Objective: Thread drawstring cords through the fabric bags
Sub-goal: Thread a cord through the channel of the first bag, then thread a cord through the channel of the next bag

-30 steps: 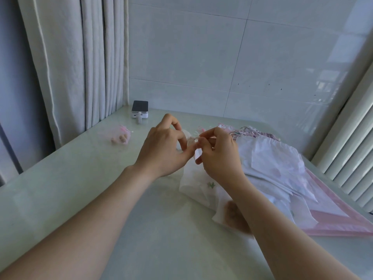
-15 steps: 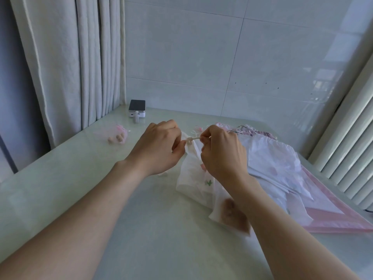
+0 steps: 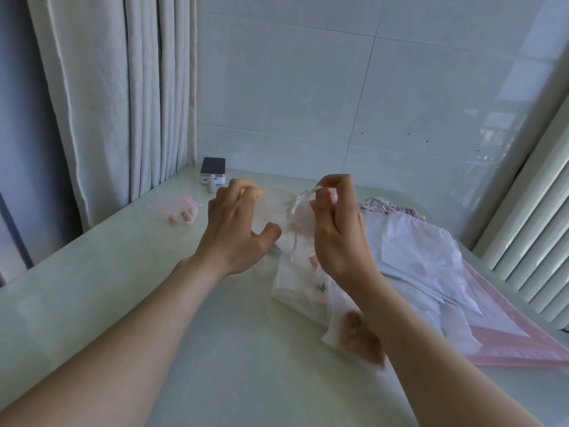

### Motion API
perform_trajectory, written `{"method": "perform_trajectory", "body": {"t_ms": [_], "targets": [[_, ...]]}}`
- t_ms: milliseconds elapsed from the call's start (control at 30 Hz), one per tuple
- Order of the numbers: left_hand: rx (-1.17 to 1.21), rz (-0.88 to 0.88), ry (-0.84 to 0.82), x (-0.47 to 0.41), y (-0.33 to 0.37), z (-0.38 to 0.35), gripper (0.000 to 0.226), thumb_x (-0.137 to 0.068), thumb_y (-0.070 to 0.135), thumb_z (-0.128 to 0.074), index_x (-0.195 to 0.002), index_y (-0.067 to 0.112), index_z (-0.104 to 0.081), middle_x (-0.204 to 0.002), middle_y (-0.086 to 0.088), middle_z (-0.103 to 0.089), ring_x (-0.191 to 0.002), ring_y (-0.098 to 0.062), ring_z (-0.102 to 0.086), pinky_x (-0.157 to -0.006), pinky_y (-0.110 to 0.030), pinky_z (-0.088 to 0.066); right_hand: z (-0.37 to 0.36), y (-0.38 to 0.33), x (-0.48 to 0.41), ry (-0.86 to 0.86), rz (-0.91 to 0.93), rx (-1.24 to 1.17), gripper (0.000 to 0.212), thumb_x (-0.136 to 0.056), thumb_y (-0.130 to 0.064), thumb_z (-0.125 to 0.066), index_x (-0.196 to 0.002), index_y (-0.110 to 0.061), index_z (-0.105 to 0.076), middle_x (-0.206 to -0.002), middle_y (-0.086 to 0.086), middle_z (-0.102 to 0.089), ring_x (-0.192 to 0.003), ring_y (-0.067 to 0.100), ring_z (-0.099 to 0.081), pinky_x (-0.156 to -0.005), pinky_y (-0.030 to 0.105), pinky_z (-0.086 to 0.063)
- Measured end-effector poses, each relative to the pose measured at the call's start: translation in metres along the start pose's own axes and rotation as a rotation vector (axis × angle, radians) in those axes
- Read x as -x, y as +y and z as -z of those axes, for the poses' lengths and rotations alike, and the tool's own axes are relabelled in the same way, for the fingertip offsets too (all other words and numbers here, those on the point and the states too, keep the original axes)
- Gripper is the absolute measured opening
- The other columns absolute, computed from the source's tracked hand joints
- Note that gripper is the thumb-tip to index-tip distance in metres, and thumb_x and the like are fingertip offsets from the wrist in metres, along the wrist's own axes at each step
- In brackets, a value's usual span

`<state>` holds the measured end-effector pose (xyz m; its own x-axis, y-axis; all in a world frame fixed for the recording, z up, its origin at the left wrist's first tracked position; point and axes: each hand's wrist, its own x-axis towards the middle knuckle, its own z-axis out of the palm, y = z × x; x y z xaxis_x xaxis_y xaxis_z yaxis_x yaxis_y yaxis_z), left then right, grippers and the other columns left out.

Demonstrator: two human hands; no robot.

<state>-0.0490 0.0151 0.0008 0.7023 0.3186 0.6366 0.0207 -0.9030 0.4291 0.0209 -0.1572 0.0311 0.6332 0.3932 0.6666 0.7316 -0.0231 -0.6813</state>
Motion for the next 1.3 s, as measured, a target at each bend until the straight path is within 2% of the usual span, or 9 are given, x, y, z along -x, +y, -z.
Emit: {"method": "perform_trajectory", "body": {"t_ms": [100, 200, 333, 500, 633, 800, 900, 1133, 1300], "targets": [[0.216, 0.103, 0.068, -0.001, 0.012, 0.008, 0.029, -0.082, 0.04, -0.054, -0.073, 0.013, -0.047, -0.075, 0.009, -0.049, -0.074, -0.014, -0.044, -0.068, -0.032, -0.033, 0.002, -0.009, -0.003, 0.063, -0.142, -0.264, 0.025, -0.11, -0.048, -0.035, -0.121, -0.03, -0.048, -0.092, 0.004, -0.07, -0.075, 0.017, -0.064, -0.066, 0.037, -0.049], [0.497, 0.244, 0.077, -0.006, 0.02, 0.015, 0.034, -0.092, 0.016, -0.06, -0.062, 0.015, -0.043, -0.051, 0.013, -0.048, -0.051, -0.005, -0.045, -0.053, -0.025, -0.032, 0.003, -0.009, -0.002, 0.044, -0.228, -0.324, 0.039, -0.1, -0.056, -0.048, -0.136, -0.041, -0.046, -0.085, 0.002, -0.056, -0.079, 0.016, -0.057, -0.076, 0.039, -0.05], [0.681, 0.333, 0.122, -0.011, 0.025, 0.022, 0.024, -0.102, 0.022, -0.063, -0.087, 0.004, -0.067, -0.07, 0.002, -0.073, -0.062, -0.005, -0.069, -0.057, -0.015, -0.048, -0.011, 0.0, 0.008, 0.0, -0.225, -0.195, 0.051, -0.095, -0.019, -0.06, -0.136, -0.039, -0.036, -0.063, -0.005, -0.058, -0.058, 0.021, -0.051, -0.061, 0.044, -0.047], [0.609, 0.466, 0.141, -0.016, 0.006, 0.017, 0.05, -0.095, 0.049, -0.065, -0.078, 0.003, -0.06, -0.065, 0.005, -0.061, -0.063, -0.013, -0.059, -0.064, -0.03, -0.043, -0.026, 0.001, 0.01, -0.004, -0.148, -0.071, 0.032, -0.097, -0.001, -0.055, -0.11, -0.03, -0.05, -0.088, 0.007, -0.074, -0.065, 0.026, -0.074, -0.059, 0.046, -0.058], [0.483, 0.646, 0.022, -0.012, 0.001, 0.021, 0.049, -0.096, 0.057, -0.048, -0.072, 0.013, -0.046, -0.069, -0.003, -0.048, -0.068, -0.022, -0.046, -0.065, -0.038, -0.035, -0.045, 0.009, -0.002, 0.074, -0.129, 0.057, 0.027, -0.099, -0.009, -0.056, -0.099, -0.029, -0.073, -0.094, -0.019, -0.075, -0.085, 0.015, -0.075, -0.081, 0.048, -0.06], [0.275, 0.734, 0.177, -0.013, -0.021, 0.025, 0.027, -0.089, 0.029, -0.055, -0.068, 0.016, -0.043, -0.069, 0.001, -0.051, -0.073, -0.029, -0.048, -0.06, -0.033, -0.034, -0.071, 0.0, -0.014, -0.123, -0.197, 0.17, 0.031, -0.099, -0.019, -0.054, -0.126, -0.024, -0.068, -0.114, -0.011, -0.072, -0.088, 0.019, -0.072, -0.089, 0.043, -0.058], [0.13, 0.736, 0.326, -0.013, -0.03, 0.032, 0.007, -0.093, 0.022, -0.054, -0.096, 0.017, -0.052, -0.096, 0.003, -0.059, -0.088, -0.028, -0.051, -0.087, -0.041, -0.046, -0.095, -0.003, -0.021, -0.326, -0.249, 0.237, 0.046, -0.093, -0.021, -0.055, -0.139, -0.026, -0.055, -0.129, -0.008, -0.06, -0.105, 0.034, -0.07, -0.096, 0.049, -0.056], [-0.056, 0.751, 0.631, -0.007, -0.062, 0.048, 0.03, -0.092, 0.01, -0.057, -0.121, 0.02, -0.054, -0.111, -0.005, -0.071, -0.104, -0.031, -0.06, -0.1, -0.045, -0.031, -0.154, -0.003, -0.026, -0.404, -0.293, 0.081, 0.047, -0.103, -0.025, -0.058, -0.149, -0.018, -0.049, -0.139, 0.005, -0.057, -0.087, 0.019, -0.077, -0.097, 0.043, -0.056], [-0.205, 0.718, 0.497, -0.002, -0.081, 0.042, 0.051, -0.082, 0.006, -0.065, -0.129, 0.024, -0.058, -0.139, -0.003, -0.053, -0.138, -0.034, -0.035, -0.114, -0.053, -0.022, -0.177, 0.006, -0.013, -0.537, -0.142, 0.379, 0.055, -0.106, -0.033, -0.053, -0.156, -0.021, -0.035, -0.126, 0.01, -0.068, -0.121, 0.034, -0.057, -0.101, 0.045, -0.044]]}}
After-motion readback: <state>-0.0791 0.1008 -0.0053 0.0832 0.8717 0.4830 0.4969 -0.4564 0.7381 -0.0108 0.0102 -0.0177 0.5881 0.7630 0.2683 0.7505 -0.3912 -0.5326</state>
